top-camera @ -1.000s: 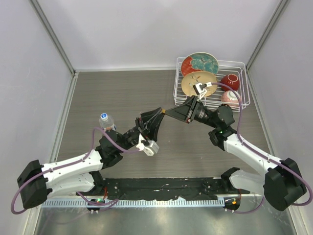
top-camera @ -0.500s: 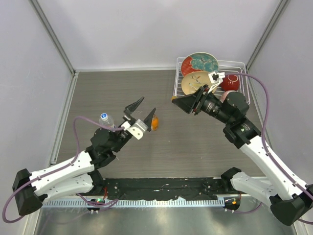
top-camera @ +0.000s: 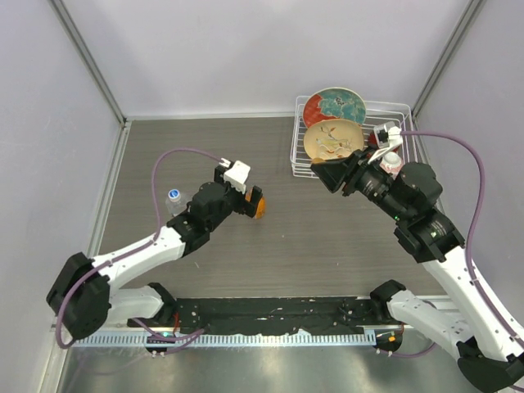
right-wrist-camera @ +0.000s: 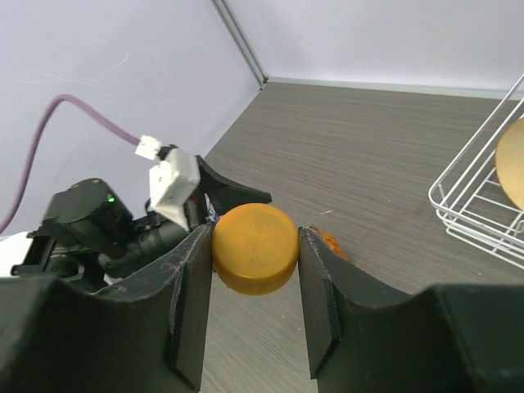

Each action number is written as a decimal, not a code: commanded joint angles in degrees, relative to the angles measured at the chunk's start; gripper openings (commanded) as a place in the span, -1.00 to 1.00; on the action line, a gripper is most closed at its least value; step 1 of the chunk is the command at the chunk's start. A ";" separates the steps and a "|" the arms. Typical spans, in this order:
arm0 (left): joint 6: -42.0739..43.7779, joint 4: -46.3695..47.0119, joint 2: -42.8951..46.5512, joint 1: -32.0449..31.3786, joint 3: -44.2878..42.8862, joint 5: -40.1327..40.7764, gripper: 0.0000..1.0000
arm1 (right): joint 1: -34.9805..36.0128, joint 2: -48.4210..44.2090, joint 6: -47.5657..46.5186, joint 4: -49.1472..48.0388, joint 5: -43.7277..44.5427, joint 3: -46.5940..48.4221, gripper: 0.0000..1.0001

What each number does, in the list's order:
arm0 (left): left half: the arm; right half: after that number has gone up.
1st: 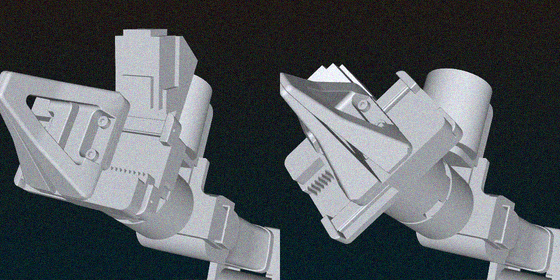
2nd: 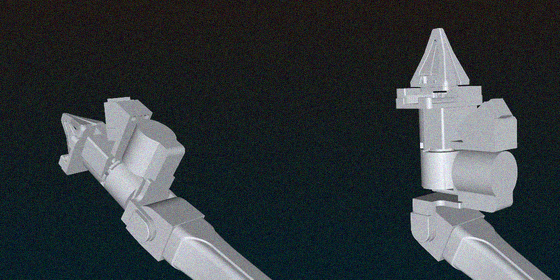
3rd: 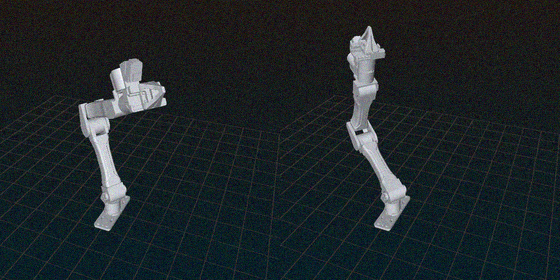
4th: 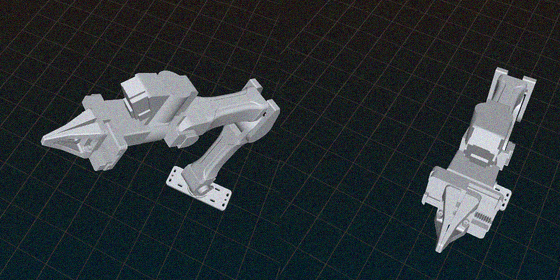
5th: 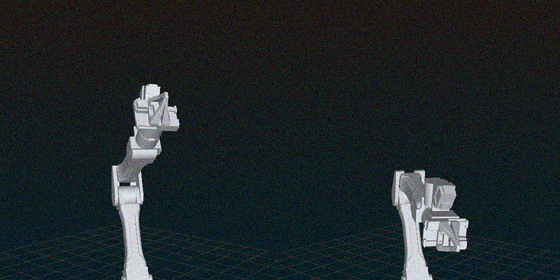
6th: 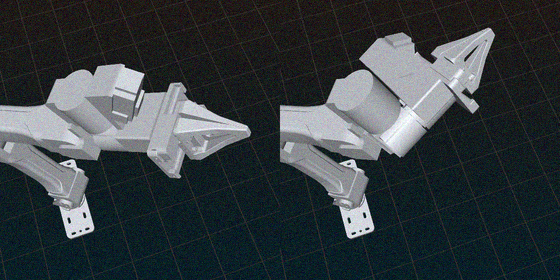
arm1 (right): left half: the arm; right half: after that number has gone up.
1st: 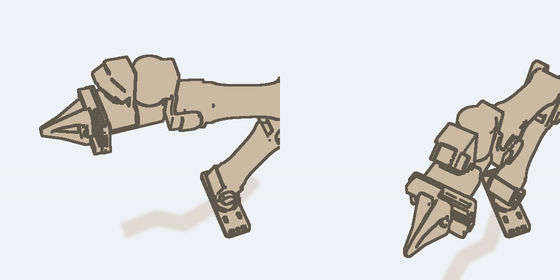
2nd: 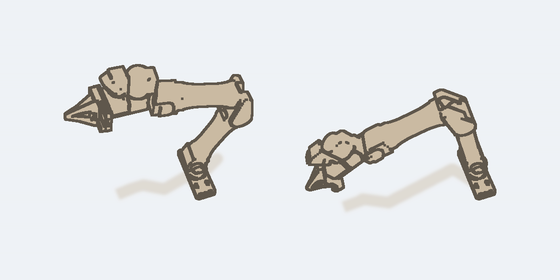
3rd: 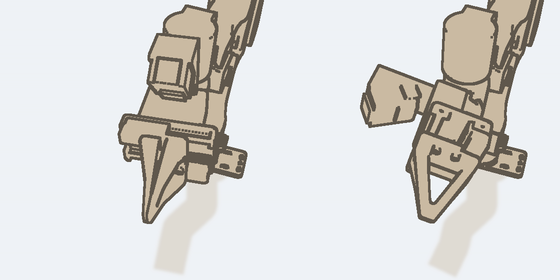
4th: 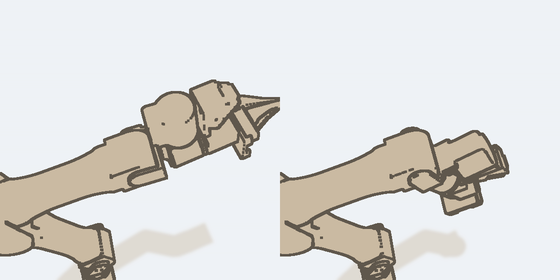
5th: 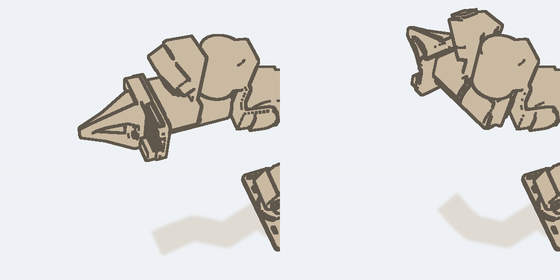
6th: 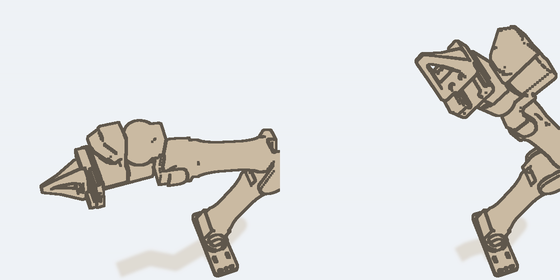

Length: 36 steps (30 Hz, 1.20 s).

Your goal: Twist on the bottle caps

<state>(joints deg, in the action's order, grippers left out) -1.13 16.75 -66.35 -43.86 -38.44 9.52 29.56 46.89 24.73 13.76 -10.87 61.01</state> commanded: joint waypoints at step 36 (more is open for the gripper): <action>-7.93 9.53 -18.47 3.69 -3.05 -3.72 0.43 | 0.14 -2.95 -3.72 1.09 4.28 -1.60 -0.46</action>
<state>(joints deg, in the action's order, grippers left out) -8.86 23.70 -84.09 -40.71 -39.07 6.35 29.56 44.97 22.48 15.70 -7.88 59.72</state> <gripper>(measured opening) 0.729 0.464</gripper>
